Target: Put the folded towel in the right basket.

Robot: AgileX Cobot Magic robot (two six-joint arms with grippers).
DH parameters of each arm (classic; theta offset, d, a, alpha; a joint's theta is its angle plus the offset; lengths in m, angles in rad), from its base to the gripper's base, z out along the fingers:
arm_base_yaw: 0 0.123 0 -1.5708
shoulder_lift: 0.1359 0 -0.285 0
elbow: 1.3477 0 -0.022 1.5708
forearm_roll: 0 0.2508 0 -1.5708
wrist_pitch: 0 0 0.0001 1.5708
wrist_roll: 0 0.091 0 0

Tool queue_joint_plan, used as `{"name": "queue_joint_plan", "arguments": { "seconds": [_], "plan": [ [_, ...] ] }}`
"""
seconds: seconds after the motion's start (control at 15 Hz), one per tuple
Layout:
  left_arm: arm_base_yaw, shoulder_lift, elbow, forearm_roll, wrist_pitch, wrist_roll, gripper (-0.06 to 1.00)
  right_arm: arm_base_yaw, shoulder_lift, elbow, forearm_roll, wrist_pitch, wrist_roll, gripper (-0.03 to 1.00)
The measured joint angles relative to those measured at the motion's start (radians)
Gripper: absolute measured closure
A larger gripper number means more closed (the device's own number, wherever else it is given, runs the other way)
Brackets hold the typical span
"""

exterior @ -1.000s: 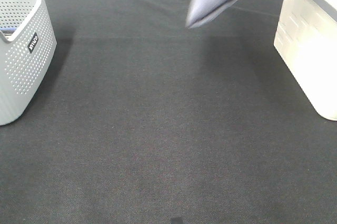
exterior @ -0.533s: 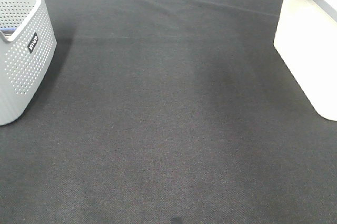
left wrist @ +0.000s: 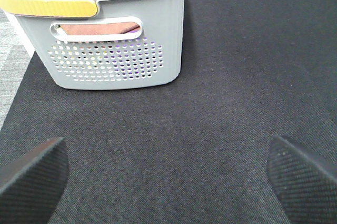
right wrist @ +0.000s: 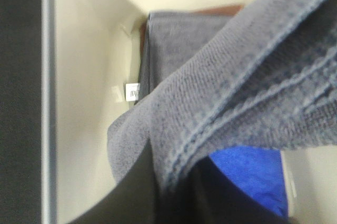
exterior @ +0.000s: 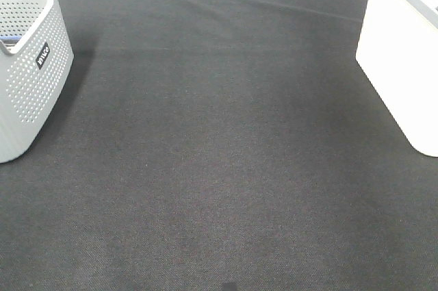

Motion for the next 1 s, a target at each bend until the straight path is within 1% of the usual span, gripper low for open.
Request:
{"name": "queue_joint_plan", "arguments": {
  "seconds": [0.13,0.2,0.27,0.33,0.4,0.47,0.53,0.67,0.73,1.0],
  "plan": [
    [0.0,0.0,0.0,0.0,0.0,0.0,-0.03,0.0,0.063,0.0,0.003,-0.001,0.02,0.88],
    [0.0,0.0,0.0,0.0,0.0,0.0,-0.03,0.0,0.09,0.001,-0.005,-0.001,0.034,0.86],
    [0.0,0.0,0.0,0.0,0.0,0.0,-0.03,0.0,0.11,0.001,-0.017,-0.001,0.044,0.79],
    [0.0,0.0,0.0,0.0,0.0,0.0,-0.03,0.0,0.119,0.001,-0.024,-0.002,0.052,0.67],
    [0.0,0.0,0.0,0.0,0.0,0.0,-0.03,0.0,0.122,0.001,-0.029,-0.002,0.053,0.46],
    [0.0,0.0,0.0,0.0,0.0,0.0,-0.03,0.0,0.122,0.001,-0.029,-0.002,0.053,0.35],
    [0.0,0.0,0.0,0.0,0.0,0.0,-0.03,0.001,0.122,0.001,-0.028,-0.002,0.053,0.3],
    [0.0,0.0,0.0,0.0,0.0,0.0,-0.03,0.02,0.115,0.001,-0.02,-0.002,0.053,0.27],
    [0.0,0.0,0.0,0.0,0.0,0.0,-0.03,0.044,0.1,0.001,-0.019,-0.002,0.053,0.27],
    [0.0,0.0,0.0,0.0,0.0,0.0,-0.03,0.173,-0.01,0.001,-0.015,-0.002,0.06,0.27]
  ]
}}
